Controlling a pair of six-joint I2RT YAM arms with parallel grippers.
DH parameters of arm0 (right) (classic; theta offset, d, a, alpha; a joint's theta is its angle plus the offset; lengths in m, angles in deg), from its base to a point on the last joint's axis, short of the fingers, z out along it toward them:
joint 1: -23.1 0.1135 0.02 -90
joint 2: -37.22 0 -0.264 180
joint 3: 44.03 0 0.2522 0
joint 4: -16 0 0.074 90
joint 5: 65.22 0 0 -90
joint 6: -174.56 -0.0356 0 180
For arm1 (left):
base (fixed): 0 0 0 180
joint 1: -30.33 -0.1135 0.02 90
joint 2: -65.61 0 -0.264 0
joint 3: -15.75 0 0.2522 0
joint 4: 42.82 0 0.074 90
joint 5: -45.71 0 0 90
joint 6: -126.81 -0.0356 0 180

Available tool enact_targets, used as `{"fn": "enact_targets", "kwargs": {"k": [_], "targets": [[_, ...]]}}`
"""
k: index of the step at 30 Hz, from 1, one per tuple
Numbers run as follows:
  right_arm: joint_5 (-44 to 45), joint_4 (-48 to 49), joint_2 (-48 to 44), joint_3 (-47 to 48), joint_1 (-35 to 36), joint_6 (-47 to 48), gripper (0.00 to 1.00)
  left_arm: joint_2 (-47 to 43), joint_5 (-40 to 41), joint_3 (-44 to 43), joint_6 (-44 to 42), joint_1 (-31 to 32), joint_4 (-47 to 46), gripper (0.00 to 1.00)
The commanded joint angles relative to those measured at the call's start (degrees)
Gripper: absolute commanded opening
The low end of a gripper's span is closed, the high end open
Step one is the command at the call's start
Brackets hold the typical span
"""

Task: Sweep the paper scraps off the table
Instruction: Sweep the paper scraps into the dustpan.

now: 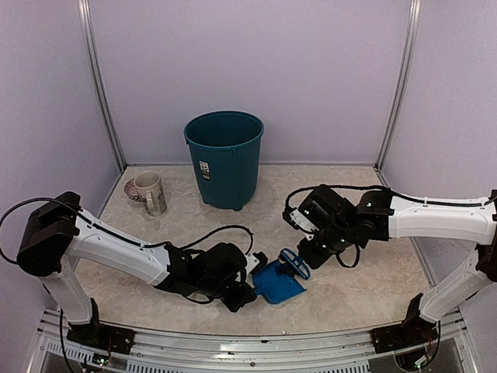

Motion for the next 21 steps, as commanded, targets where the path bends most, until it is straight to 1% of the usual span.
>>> {"fn": "enact_targets", "kwargs": {"k": [1, 4, 7, 11, 15, 18, 21], "targets": [[-3.9, -2.4, -1.1, 2.6, 1.9, 0.3, 0.00, 1.5, 1.2, 0.9, -0.3, -1.0, -0.7, 0.00], [-4.9, -2.9, -2.6, 3.6, 2.3, 0.1, 0.00, 1.7, 1.3, 1.2, -0.4, -0.9, -1.5, 0.00], [-2.9, -4.5, -4.2, 4.4, 2.5, -0.6, 0.00, 1.9, 2.1, 1.4, -0.4, -0.9, -2.1, 0.00], [2.8, -6.7, -6.6, 5.4, 2.5, -2.3, 0.00, 1.2, 3.0, 2.8, -0.3, -0.9, -4.4, 0.00], [10.4, -8.7, -9.5, 5.8, 2.5, -4.8, 0.00, 0.6, 4.6, 4.3, -1.0, -0.8, -6.7, 0.00], [16.9, -9.8, -11.8, 5.5, 2.5, -6.9, 0.00, 0.0, 5.4, 5.2, -1.4, -0.8, -8.3, 0.00], [21.2, -10.0, -14.4, 4.5, 2.2, -9.0, 0.00, -1.2, 6.5, 6.2, -1.7, -0.8, -9.6, 0.00]]}}
